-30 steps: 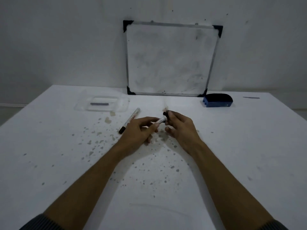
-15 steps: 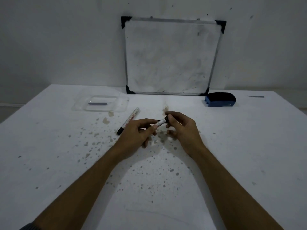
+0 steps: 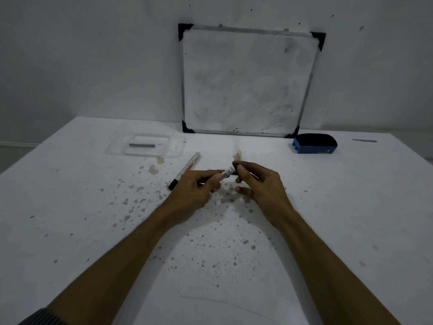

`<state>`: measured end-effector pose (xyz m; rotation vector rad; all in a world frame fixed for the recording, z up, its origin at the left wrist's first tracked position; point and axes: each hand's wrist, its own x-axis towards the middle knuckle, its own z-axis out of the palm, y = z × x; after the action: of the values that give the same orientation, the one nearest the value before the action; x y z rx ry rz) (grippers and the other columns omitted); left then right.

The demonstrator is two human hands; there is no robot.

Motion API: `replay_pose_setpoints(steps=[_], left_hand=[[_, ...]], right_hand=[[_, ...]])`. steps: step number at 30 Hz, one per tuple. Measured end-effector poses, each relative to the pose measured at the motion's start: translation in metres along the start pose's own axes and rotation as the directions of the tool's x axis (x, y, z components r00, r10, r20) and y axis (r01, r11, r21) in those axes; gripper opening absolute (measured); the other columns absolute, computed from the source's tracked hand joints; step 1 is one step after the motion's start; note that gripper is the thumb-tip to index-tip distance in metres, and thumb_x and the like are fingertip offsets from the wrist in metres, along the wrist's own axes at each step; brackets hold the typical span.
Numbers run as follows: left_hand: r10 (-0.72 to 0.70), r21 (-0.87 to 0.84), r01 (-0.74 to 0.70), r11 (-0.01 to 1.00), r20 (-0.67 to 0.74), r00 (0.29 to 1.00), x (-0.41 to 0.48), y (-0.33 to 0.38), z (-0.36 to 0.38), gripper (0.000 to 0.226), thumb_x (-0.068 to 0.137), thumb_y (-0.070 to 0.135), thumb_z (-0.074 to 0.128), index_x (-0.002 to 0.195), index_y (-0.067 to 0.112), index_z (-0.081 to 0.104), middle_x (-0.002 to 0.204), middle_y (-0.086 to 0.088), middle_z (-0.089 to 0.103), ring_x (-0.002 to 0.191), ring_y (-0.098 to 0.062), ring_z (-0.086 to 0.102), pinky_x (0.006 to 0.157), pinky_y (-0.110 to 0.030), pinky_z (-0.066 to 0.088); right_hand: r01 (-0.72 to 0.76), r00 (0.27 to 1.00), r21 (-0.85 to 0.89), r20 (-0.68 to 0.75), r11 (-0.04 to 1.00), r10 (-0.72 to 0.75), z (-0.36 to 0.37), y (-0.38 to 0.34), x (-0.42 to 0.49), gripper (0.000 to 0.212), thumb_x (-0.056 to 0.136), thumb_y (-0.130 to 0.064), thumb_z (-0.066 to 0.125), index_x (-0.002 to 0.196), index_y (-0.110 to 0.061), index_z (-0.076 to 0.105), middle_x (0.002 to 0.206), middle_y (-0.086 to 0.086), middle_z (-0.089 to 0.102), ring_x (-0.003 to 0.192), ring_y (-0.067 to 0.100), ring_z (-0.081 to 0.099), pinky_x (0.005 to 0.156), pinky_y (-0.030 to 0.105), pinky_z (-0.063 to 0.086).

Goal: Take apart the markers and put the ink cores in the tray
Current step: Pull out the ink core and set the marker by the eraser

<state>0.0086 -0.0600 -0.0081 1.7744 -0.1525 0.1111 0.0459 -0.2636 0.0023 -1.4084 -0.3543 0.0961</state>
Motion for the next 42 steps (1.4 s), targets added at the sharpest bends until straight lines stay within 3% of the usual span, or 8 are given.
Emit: replay_pose_setpoints(steps=[7, 11, 17, 25, 29, 33, 36, 42], left_hand=[[-0.035, -0.084, 0.035, 0.996, 0.003, 0.999, 0.002, 0.012, 0.008, 0.027, 0.108, 0.032, 0.055, 0.122, 0.019, 0.075, 0.073, 0.009, 0.064, 0.054, -0.01, 0.053, 0.046, -0.024, 0.043], [-0.048, -0.205, 0.042, 0.978, -0.025, 0.999, 0.007, 0.036, 0.011, 0.03, 0.111, 0.035, 0.048, 0.121, 0.017, 0.069, 0.1, -0.002, 0.081, 0.094, -0.02, 0.079, 0.081, -0.031, 0.063], [-0.066, -0.275, 0.056, 0.96, -0.028, 0.997, 0.017, 0.06, 0.021, 0.032, 0.112, 0.035, 0.044, 0.127, 0.012, 0.062, 0.117, 0.002, 0.08, 0.112, -0.017, 0.075, 0.107, -0.039, 0.051], [-0.085, -0.316, 0.095, 0.944, 0.047, 0.995, 0.034, 0.067, 0.078, 0.031, 0.112, 0.031, 0.045, 0.125, 0.006, 0.058, 0.118, 0.001, 0.08, 0.115, -0.016, 0.074, 0.113, -0.045, 0.049], [-0.021, 0.1, 0.019, 0.995, 0.022, 1.0, 0.051, 0.061, 0.103, 0.029, 0.111, 0.04, 0.043, 0.123, 0.019, 0.059, 0.12, 0.007, 0.077, 0.118, -0.014, 0.068, 0.105, -0.034, 0.05], [0.283, 0.742, -0.2, 0.64, 0.015, 0.959, 0.063, 0.034, 0.108, 0.049, 0.099, 0.05, 0.054, 0.135, 0.016, 0.061, 0.135, -0.007, 0.068, 0.13, -0.028, 0.057, 0.111, -0.04, 0.036], [0.285, 0.86, -0.247, 0.445, 0.126, 0.95, 0.069, 0.014, 0.106, 0.058, 0.093, 0.056, 0.054, 0.134, 0.016, 0.064, 0.138, -0.003, 0.067, 0.14, -0.027, 0.05, 0.118, -0.044, 0.026], [0.297, 0.888, -0.236, 0.394, 0.12, 0.947, 0.075, 0.002, 0.103, 0.062, 0.092, 0.061, 0.049, 0.131, 0.016, 0.068, 0.138, -0.001, 0.068, 0.139, -0.028, 0.052, 0.118, -0.046, 0.026]], right_hand=[[0.032, 0.998, -0.134, -0.056, 0.991, -0.04, 0.011, -0.005, -0.002, 0.025, 0.1, -0.032, 0.064, 0.124, -0.031, 0.07, 0.107, -0.004, 0.076, 0.09, 0.012, 0.073, 0.072, 0.027, 0.062], [0.058, 0.962, -0.319, -0.236, 0.946, -0.139, 0.025, -0.015, -0.007, 0.037, 0.099, -0.042, 0.061, 0.134, -0.031, 0.055, 0.116, -0.008, 0.066, 0.101, 0.013, 0.07, 0.078, 0.032, 0.064], [0.005, 0.957, -0.402, -0.263, 0.916, -0.12, 0.022, -0.029, -0.031, 0.041, 0.093, -0.051, 0.065, 0.126, -0.03, 0.051, 0.102, -0.012, 0.067, 0.091, 0.01, 0.07, 0.082, 0.04, 0.063], [-0.107, 0.932, -0.475, -0.354, 0.874, -0.078, -0.012, -0.039, -0.053, 0.033, 0.093, -0.045, 0.069, 0.116, -0.022, 0.071, 0.105, -0.004, 0.075, 0.09, 0.012, 0.072, 0.085, 0.038, 0.063], [-0.207, 0.923, -0.607, -0.381, 0.767, -0.052, -0.054, -0.038, -0.046, 0.034, 0.094, -0.041, 0.069, 0.12, -0.019, 0.073, 0.109, -0.003, 0.076, 0.078, 0.0, 0.064, 0.07, 0.015, 0.049], [-0.347, 0.849, -0.705, -0.517, 0.618, -0.113, -0.096, -0.04, -0.019, 0.03, 0.092, -0.041, 0.071, 0.112, -0.019, 0.075, 0.103, -0.002, 0.077, 0.081, 0.011, 0.068, 0.075, 0.024, 0.049], [-0.408, 0.827, -0.763, -0.542, 0.502, -0.151, -0.116, -0.033, 0.009, 0.032, 0.091, -0.04, 0.071, 0.112, -0.017, 0.075, 0.103, 0.003, 0.078, 0.09, 0.022, 0.072, 0.079, 0.029, 0.053], [-0.45, 0.819, -0.811, -0.541, 0.373, -0.189, -0.124, -0.009, 0.059, 0.029, 0.092, -0.036, 0.066, 0.11, -0.015, 0.074, 0.105, 0.007, 0.075, 0.098, 0.027, 0.069, 0.088, 0.036, 0.048]])
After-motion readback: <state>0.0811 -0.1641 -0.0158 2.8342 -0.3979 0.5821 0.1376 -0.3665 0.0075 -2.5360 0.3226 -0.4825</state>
